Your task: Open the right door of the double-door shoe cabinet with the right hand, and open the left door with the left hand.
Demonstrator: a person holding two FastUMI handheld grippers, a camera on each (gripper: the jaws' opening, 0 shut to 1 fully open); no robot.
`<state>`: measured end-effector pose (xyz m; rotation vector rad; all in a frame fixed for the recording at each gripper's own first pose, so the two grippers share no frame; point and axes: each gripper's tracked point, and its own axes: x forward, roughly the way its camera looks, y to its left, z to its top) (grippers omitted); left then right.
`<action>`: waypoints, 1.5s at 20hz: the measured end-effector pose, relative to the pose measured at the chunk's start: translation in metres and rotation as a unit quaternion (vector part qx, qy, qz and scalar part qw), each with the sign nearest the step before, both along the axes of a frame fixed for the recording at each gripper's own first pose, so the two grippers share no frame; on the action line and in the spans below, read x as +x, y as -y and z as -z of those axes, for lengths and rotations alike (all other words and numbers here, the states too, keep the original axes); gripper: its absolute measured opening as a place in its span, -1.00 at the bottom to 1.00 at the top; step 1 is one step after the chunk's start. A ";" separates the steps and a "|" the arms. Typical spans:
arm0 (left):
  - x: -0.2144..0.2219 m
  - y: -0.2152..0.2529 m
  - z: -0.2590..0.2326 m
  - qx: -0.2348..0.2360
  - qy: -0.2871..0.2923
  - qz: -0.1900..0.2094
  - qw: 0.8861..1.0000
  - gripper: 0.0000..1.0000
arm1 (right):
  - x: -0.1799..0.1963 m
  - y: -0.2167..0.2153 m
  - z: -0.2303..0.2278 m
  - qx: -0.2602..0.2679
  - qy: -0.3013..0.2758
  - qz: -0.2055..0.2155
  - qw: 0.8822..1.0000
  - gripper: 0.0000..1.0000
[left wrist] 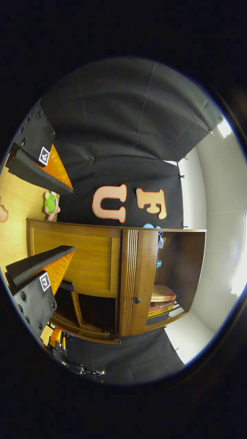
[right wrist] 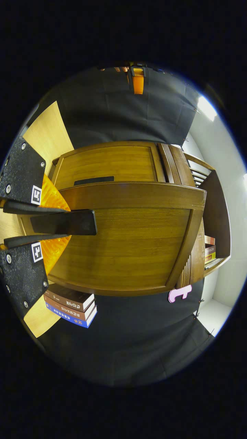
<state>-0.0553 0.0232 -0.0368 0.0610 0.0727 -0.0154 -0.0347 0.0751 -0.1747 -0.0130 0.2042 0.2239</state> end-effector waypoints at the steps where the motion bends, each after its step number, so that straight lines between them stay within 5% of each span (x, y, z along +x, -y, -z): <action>1: -0.001 0.003 0.000 -0.003 0.000 0.004 1.000 0.90 | -0.003 0.005 -0.002 0.002 0.001 0.004 1.000 -0.48; 3: -0.001 0.010 -0.001 -0.006 0.001 0.011 1.000 0.90 | -0.012 0.013 0.002 -0.002 0.003 0.013 1.000 -0.67; 4: -0.002 0.012 -0.002 -0.005 0.002 0.012 1.000 0.90 | -0.015 0.020 0.001 -0.005 0.004 0.018 1.000 -0.50; 8: -0.006 0.023 -0.001 -0.003 0.004 0.020 1.000 0.90 | -0.028 0.045 -0.002 -0.013 0.008 0.043 0.999 -0.58; 9: -0.008 0.027 -0.001 -0.004 0.004 0.023 1.000 0.90 | -0.029 0.051 -0.002 -0.014 0.009 0.048 0.999 -0.41; 10: -0.010 0.030 -0.002 -0.004 0.003 0.026 1.000 0.90 | -0.032 0.055 -0.003 -0.015 0.010 0.054 0.998 -0.63; 13: -0.011 0.037 -0.002 -0.002 0.003 0.030 1.000 0.90 | -0.037 0.066 -0.005 -0.021 0.010 0.064 0.998 -0.68; 18: -0.012 0.042 0.004 -0.002 -0.002 0.034 0.999 0.91 | -0.040 0.078 -0.006 -0.025 0.011 0.074 0.997 -0.50; 21: -0.010 0.041 0.006 -0.003 -0.006 0.032 0.999 0.92 | -0.043 0.089 -0.006 -0.029 0.012 0.085 0.996 -0.94; 22: -0.010 0.041 0.007 -0.002 -0.006 0.031 0.999 0.93 | -0.044 0.094 -0.007 -0.031 0.013 0.089 0.995 -0.73; 26: -0.005 0.044 0.015 -0.002 -0.012 0.033 0.999 0.90 | -0.050 0.117 -0.010 -0.037 0.016 0.109 0.993 -0.79; 27: -0.004 0.046 0.018 0.000 -0.013 0.035 0.999 0.90 | -0.050 0.123 -0.010 -0.038 0.015 0.112 0.993 -0.60; 30: -0.001 0.050 0.022 0.010 -0.012 0.036 0.999 0.93 | -0.050 0.140 -0.011 -0.042 0.012 0.116 0.992 -0.85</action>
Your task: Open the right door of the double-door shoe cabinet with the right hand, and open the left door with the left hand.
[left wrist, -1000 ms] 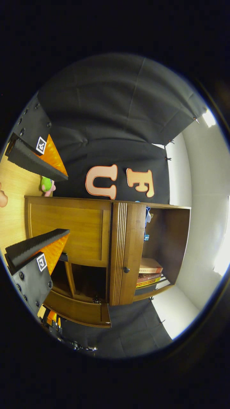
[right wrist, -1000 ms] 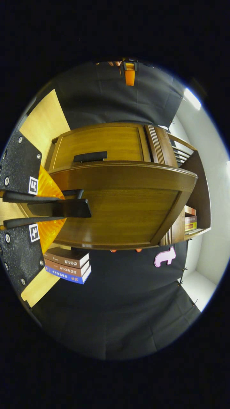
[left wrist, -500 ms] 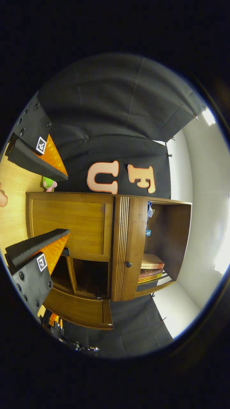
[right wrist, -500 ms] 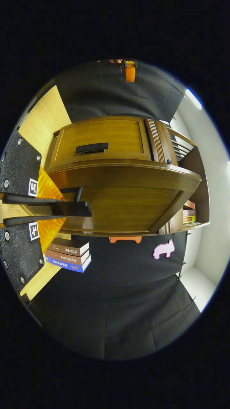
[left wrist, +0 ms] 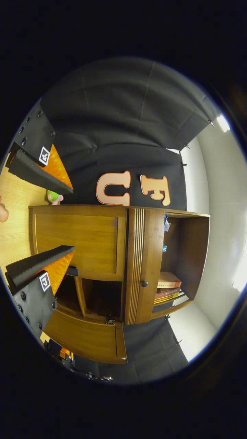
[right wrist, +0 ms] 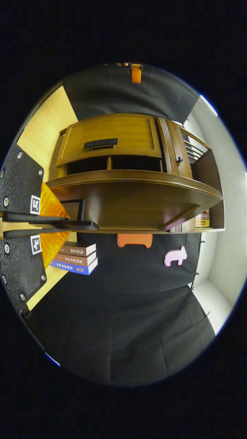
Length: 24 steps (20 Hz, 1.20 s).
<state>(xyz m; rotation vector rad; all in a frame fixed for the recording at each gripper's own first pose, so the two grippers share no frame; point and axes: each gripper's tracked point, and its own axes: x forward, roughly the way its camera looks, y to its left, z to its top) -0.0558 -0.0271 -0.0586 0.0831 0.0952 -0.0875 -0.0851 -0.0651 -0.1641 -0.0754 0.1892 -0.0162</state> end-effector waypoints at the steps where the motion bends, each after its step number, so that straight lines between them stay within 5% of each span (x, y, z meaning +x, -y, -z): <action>1: 0.002 0.002 0.001 0.002 0.002 0.000 1.000 0.93 | -0.001 0.006 0.000 -0.001 0.000 0.001 1.000 -0.85; 11: 0.031 0.043 0.032 -0.007 0.013 0.015 1.000 0.89 | -0.008 0.046 -0.006 0.016 0.006 -0.019 1.000 -0.92; 18: 0.065 0.089 0.080 -0.015 -0.005 0.030 0.999 0.89 | -0.037 0.095 -0.022 0.011 0.032 0.029 0.999 -0.92; 19: 0.069 0.096 0.088 -0.015 -0.009 0.031 0.999 0.89 | -0.040 0.101 -0.025 0.009 0.037 0.037 0.999 -0.58; 20: 0.073 0.102 0.093 -0.015 -0.012 0.032 0.999 0.94 | -0.044 0.108 -0.029 0.004 0.043 0.046 0.998 -0.57; 21: 0.079 0.108 0.097 -0.013 -0.014 0.033 0.999 0.90 | -0.047 0.111 -0.032 0.000 0.049 0.054 0.997 -0.57; 22: 0.083 0.112 0.101 -0.008 -0.013 0.032 0.999 0.90 | -0.048 0.114 -0.036 -0.002 0.052 0.059 0.997 -0.86; 24: 0.088 0.126 0.112 0.001 -0.011 0.037 0.999 0.90 | -0.051 0.120 -0.042 -0.004 0.061 0.069 0.996 -0.82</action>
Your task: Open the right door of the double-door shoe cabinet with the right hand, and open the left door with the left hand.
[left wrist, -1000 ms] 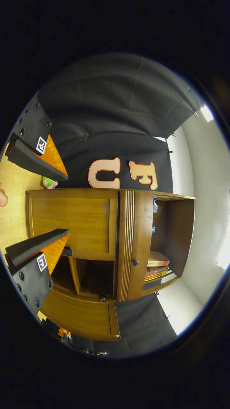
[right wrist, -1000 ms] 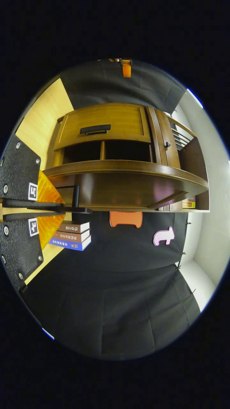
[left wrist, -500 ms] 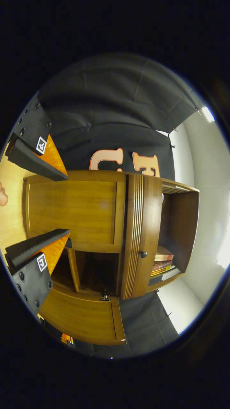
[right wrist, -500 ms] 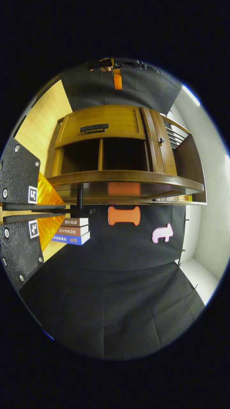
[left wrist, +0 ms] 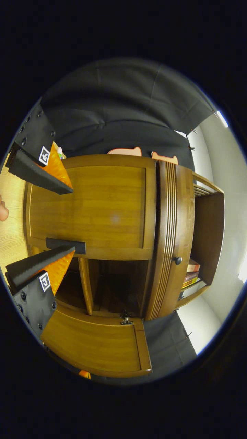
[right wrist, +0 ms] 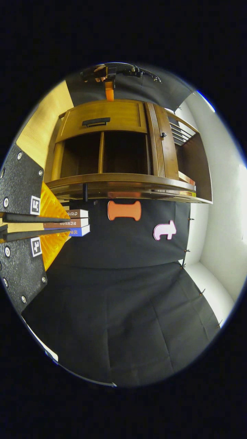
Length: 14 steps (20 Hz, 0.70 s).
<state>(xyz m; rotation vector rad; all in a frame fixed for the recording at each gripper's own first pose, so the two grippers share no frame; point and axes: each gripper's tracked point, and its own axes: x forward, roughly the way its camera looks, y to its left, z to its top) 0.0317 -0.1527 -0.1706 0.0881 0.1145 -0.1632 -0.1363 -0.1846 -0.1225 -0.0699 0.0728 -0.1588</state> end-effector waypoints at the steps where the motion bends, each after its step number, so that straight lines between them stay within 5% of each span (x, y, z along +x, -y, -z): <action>1: 0.004 0.007 0.006 0.002 -0.001 0.005 1.000 0.90 | -0.001 0.001 -0.003 -0.001 0.003 0.006 1.000 -0.81; 2: 0.008 0.014 0.012 0.004 -0.003 0.009 1.000 0.90 | -0.001 0.002 -0.004 0.003 0.007 0.008 1.000 -0.54; 3: 0.012 0.019 0.017 0.005 -0.005 0.011 1.000 0.90 | -0.003 0.002 -0.008 0.009 0.013 0.010 1.000 -0.65; 10: 0.049 0.046 0.059 0.000 -0.041 0.023 0.999 0.92 | -0.007 0.012 -0.014 0.001 0.026 0.036 0.999 -0.20; 13: 0.060 0.051 0.069 0.004 -0.047 0.023 0.999 0.90 | -0.012 0.017 -0.016 0.002 0.030 0.045 0.999 0.52; 14: 0.063 0.052 0.073 0.006 -0.049 0.023 0.998 0.94 | -0.012 0.019 -0.015 0.002 0.029 0.046 0.998 0.58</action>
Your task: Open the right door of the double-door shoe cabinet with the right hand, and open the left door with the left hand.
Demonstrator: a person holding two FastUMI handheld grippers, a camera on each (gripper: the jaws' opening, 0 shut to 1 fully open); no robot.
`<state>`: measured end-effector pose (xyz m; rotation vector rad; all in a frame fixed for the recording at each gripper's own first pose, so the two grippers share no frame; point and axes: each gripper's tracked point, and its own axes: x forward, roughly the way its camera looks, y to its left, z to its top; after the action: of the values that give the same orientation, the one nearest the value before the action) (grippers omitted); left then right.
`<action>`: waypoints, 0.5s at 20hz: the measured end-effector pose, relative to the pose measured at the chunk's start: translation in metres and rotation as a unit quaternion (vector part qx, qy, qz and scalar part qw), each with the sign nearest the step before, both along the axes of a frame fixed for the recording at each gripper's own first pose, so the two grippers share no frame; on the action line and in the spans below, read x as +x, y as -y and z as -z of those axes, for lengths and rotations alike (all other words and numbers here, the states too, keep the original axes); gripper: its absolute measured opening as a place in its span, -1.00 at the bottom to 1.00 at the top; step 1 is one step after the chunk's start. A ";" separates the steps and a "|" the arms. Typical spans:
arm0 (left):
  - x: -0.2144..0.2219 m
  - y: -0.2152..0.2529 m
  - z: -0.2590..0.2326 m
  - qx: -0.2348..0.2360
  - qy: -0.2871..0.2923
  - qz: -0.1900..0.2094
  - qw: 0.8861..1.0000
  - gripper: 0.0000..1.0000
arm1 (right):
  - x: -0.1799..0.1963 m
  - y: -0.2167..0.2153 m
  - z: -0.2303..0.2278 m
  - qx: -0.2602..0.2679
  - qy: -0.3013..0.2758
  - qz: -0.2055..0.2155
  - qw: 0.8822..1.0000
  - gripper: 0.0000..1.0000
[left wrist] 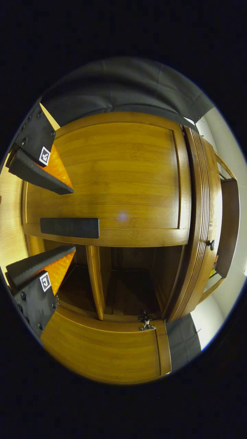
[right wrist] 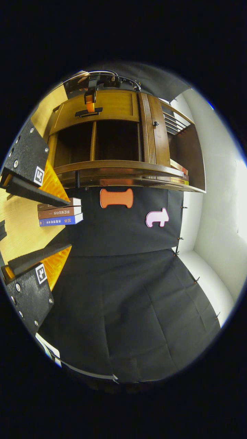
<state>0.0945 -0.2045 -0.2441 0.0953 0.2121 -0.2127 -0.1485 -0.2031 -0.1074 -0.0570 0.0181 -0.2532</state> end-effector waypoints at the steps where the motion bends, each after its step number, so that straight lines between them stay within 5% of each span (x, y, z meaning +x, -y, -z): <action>1: 0.003 0.002 0.003 0.003 -0.001 0.002 1.000 0.90 | -0.001 0.001 0.001 0.000 -0.001 0.001 1.000 0.42; 2: 0.006 0.005 0.004 0.006 -0.002 0.003 1.000 0.84 | -0.001 0.001 0.001 0.001 -0.002 0.001 1.000 0.47; 3: 0.009 0.005 0.005 0.012 0.000 0.003 1.000 0.78 | 0.000 0.002 0.002 0.001 -0.003 0.002 1.000 0.77; 5: 0.014 0.007 0.008 0.015 0.002 0.003 1.000 0.65 | -0.001 0.005 0.001 0.004 -0.004 0.007 1.000 0.89; 7: 0.016 0.011 0.011 0.008 -0.002 0.006 1.000 0.57 | -0.001 0.006 0.001 0.007 -0.003 0.009 1.000 0.52; 8: 0.018 0.012 0.012 0.006 -0.003 0.008 1.000 0.53 | 0.000 0.006 0.001 0.008 -0.003 0.010 1.000 0.97; 9: 0.019 0.012 0.014 0.003 -0.004 0.007 1.000 0.49 | -0.001 0.007 0.000 0.008 -0.002 0.011 1.000 1.00; 10: 0.021 0.012 0.015 0.001 -0.005 0.008 1.000 0.37 | -0.002 0.008 -0.001 0.007 -0.003 0.012 1.000 0.82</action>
<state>0.1157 -0.2167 -0.2593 0.0976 0.2220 -0.2298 -0.1503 -0.2106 -0.1065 -0.0436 0.0258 -0.2763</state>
